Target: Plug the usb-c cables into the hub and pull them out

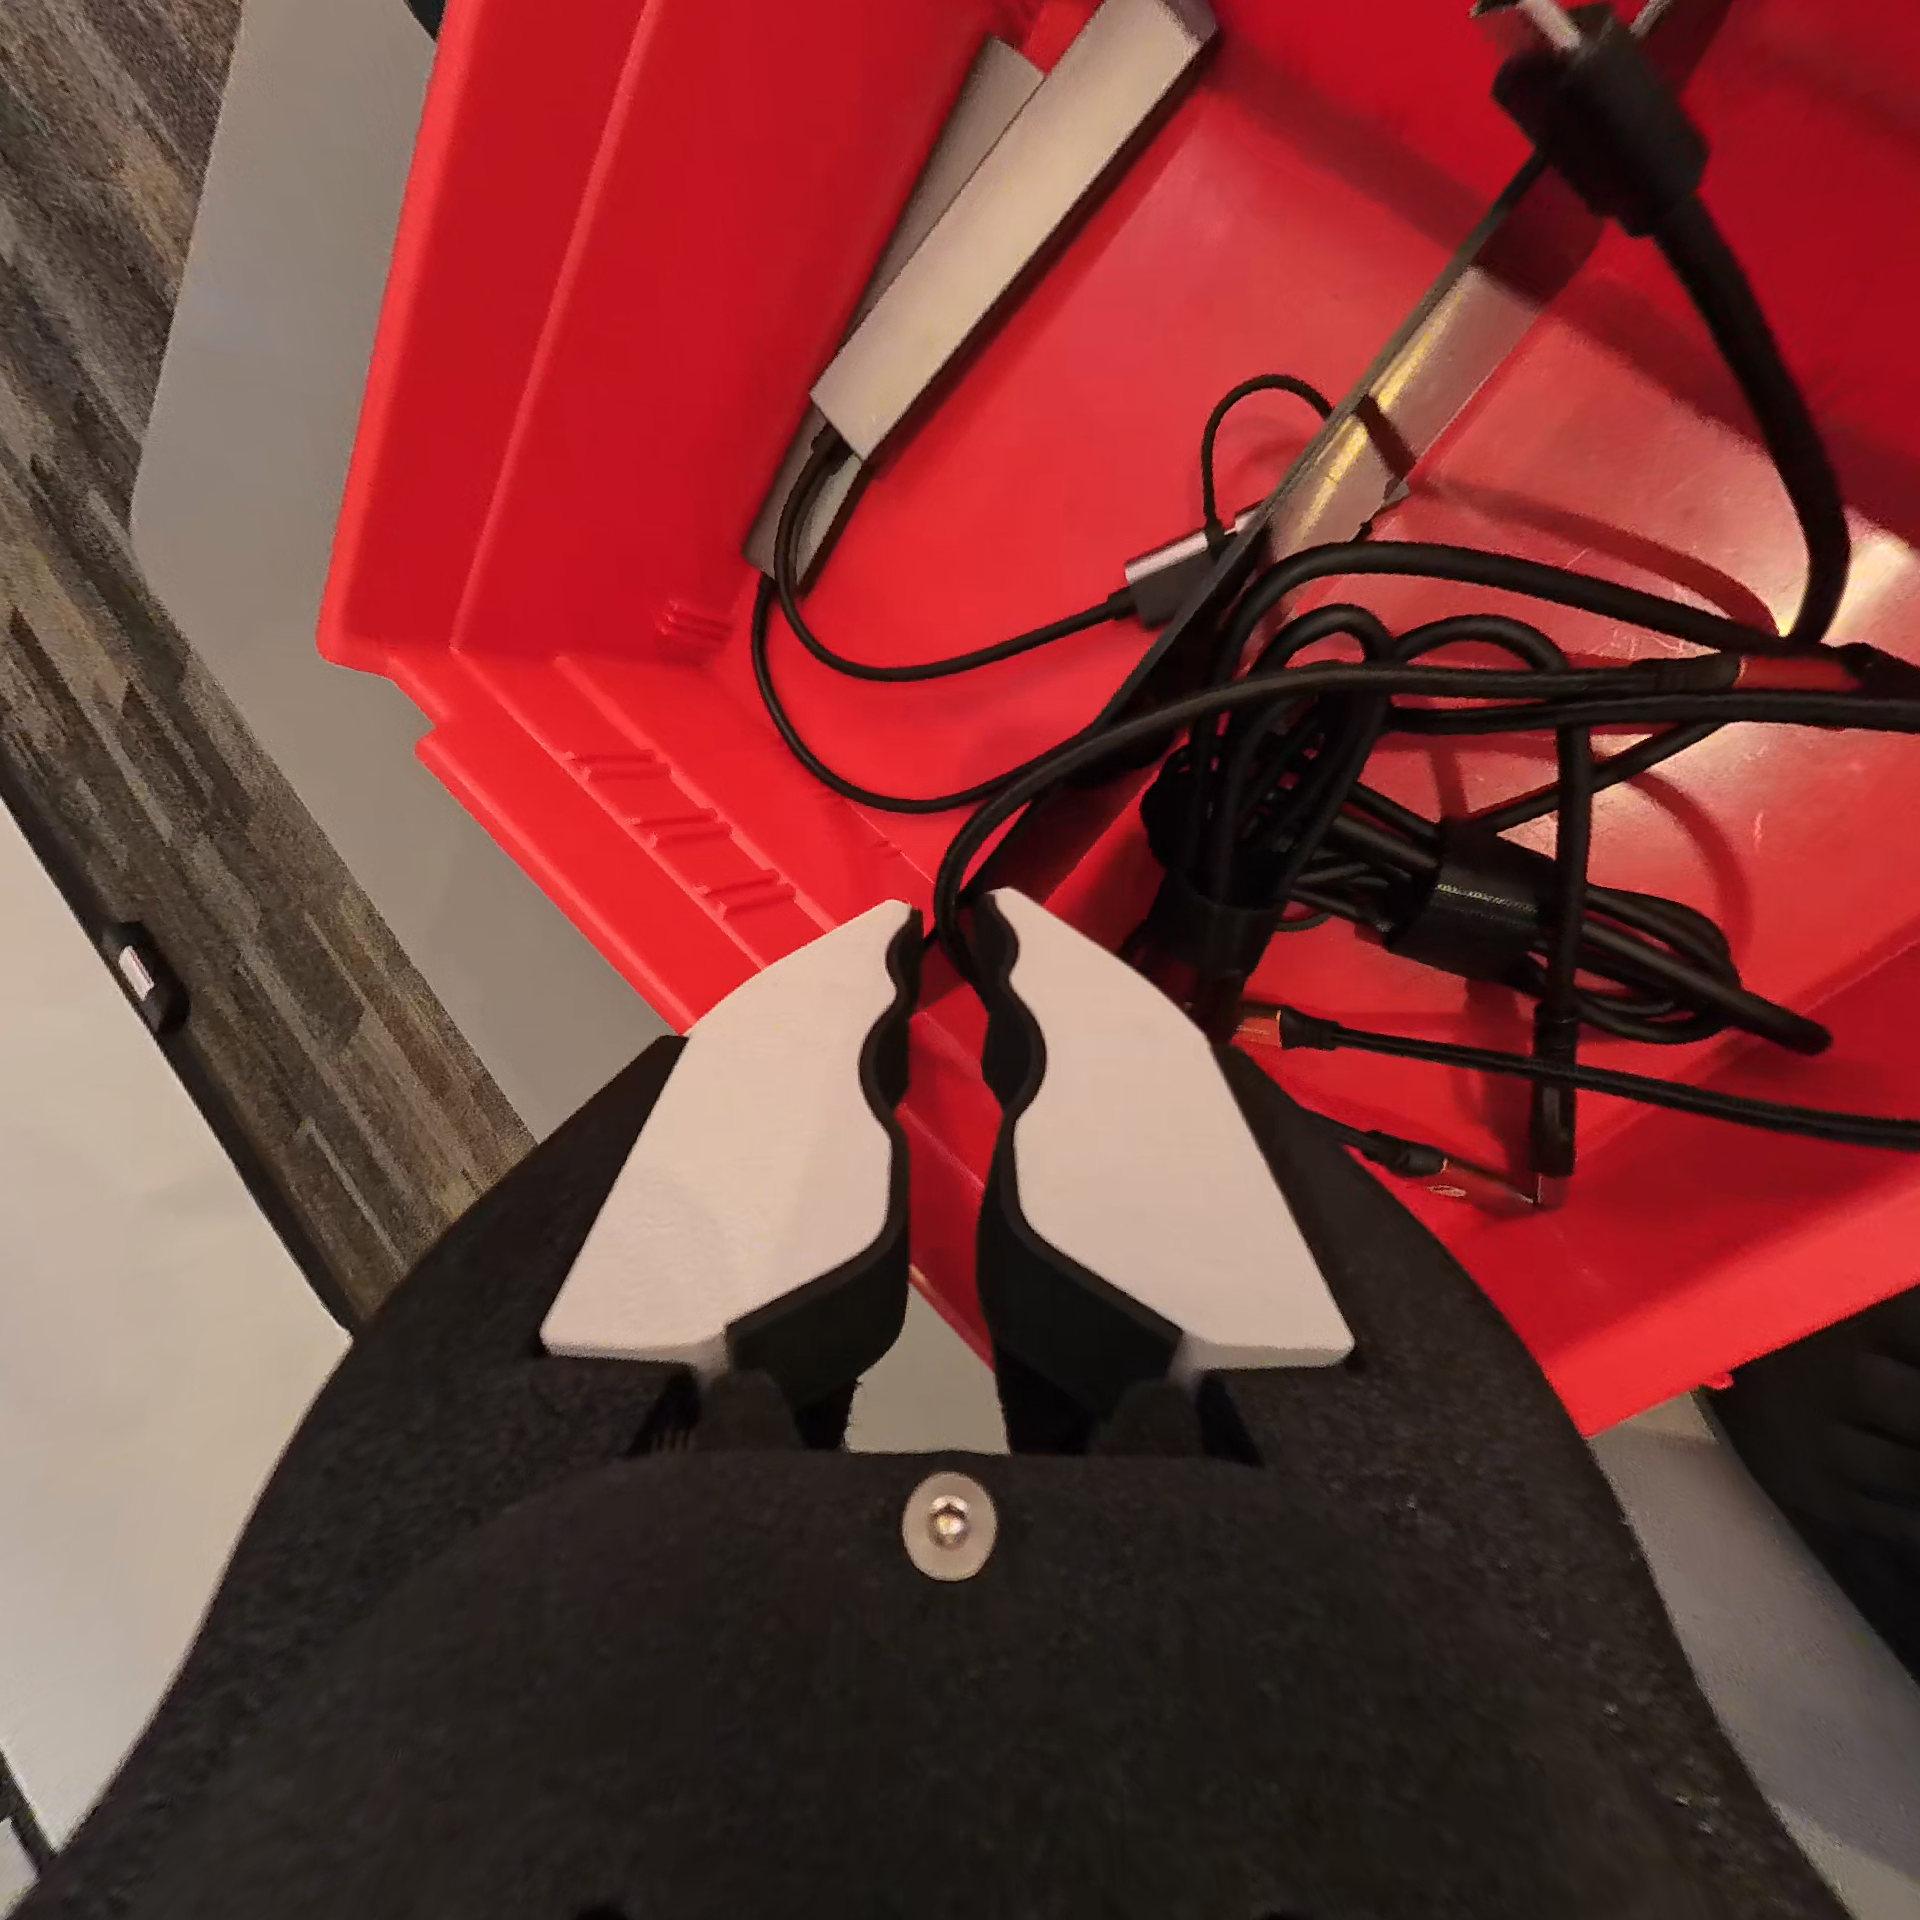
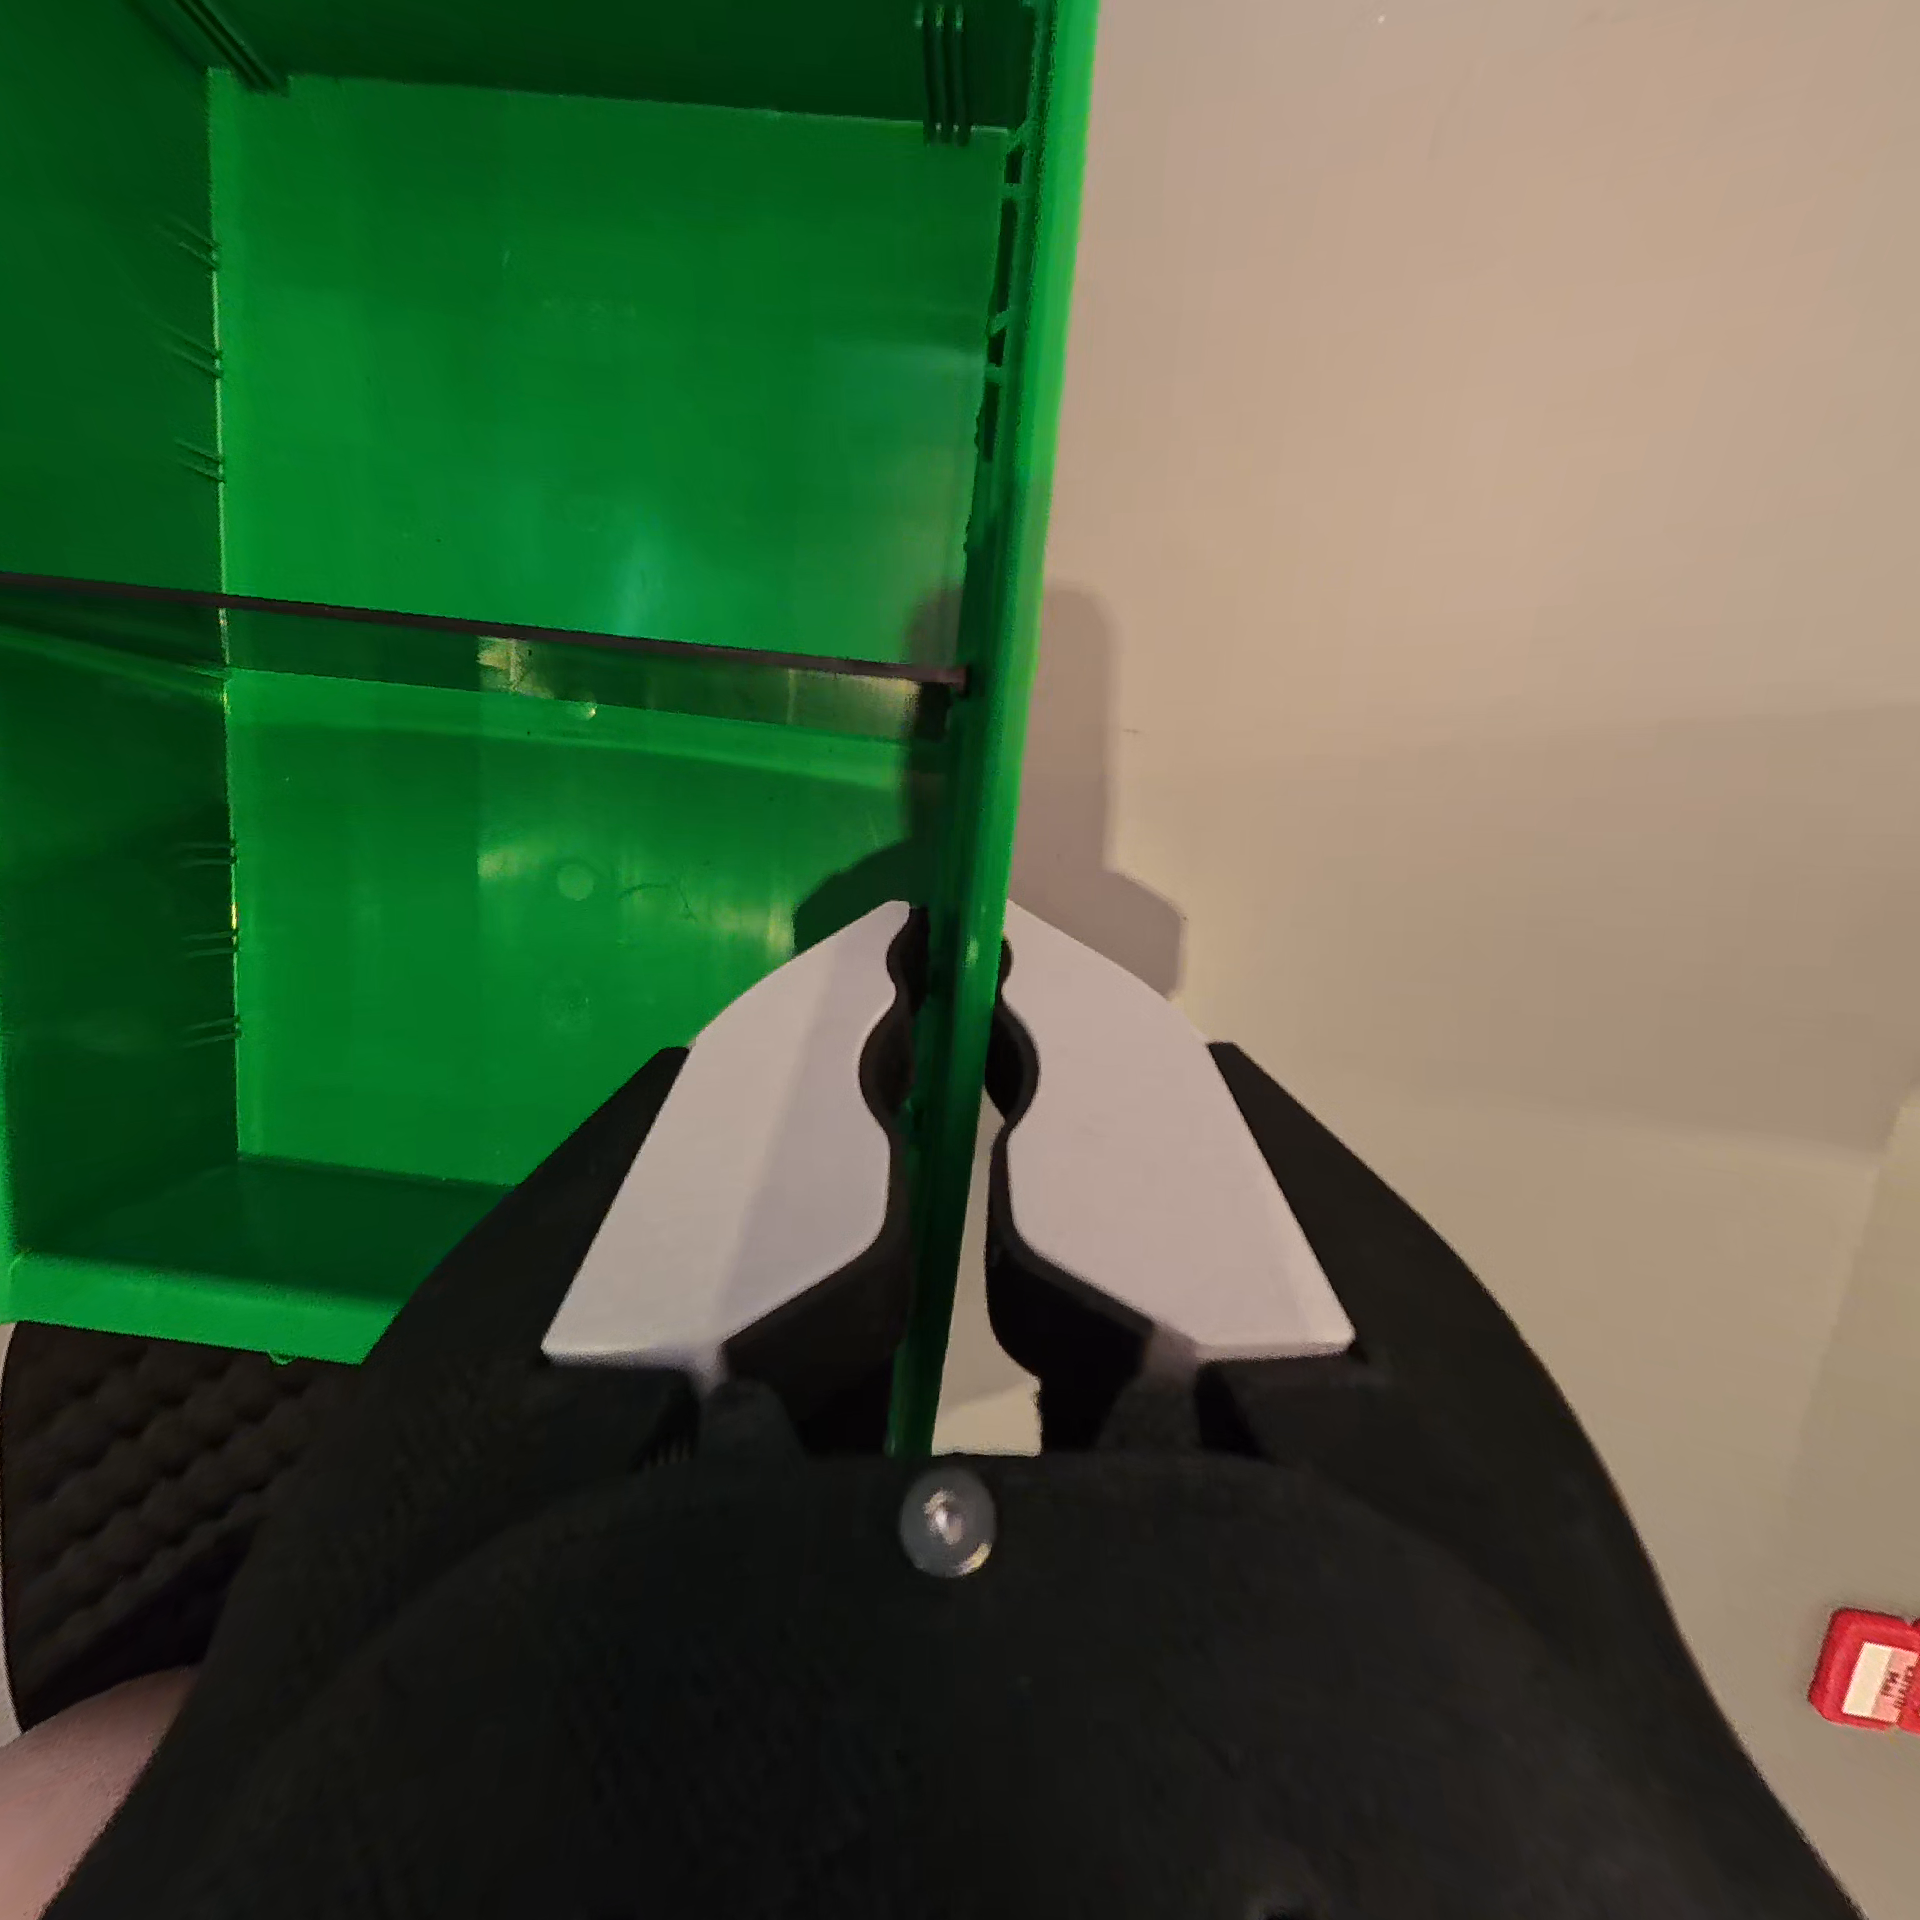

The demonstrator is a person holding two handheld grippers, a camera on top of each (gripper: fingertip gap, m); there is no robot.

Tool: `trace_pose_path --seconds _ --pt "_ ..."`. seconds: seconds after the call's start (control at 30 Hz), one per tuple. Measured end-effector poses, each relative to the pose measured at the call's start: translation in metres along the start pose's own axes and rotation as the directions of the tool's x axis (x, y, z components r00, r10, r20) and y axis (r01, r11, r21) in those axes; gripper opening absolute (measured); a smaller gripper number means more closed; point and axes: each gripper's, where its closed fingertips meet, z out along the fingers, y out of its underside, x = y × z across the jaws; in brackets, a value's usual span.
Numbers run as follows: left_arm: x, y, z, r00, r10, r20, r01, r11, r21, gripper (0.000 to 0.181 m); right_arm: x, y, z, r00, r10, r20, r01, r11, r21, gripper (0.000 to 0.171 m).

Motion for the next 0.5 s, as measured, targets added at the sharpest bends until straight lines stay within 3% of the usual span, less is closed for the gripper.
trace_pose_path --seconds 0.5 --pt "-0.0082 -0.0017 0.0027 0.999 -0.033 0.002 0.033 0.998 0.056 0.008 0.0017 -0.0003 -0.0005 0.999 -0.027 -0.035 0.026 1.000 -0.015 0.013"
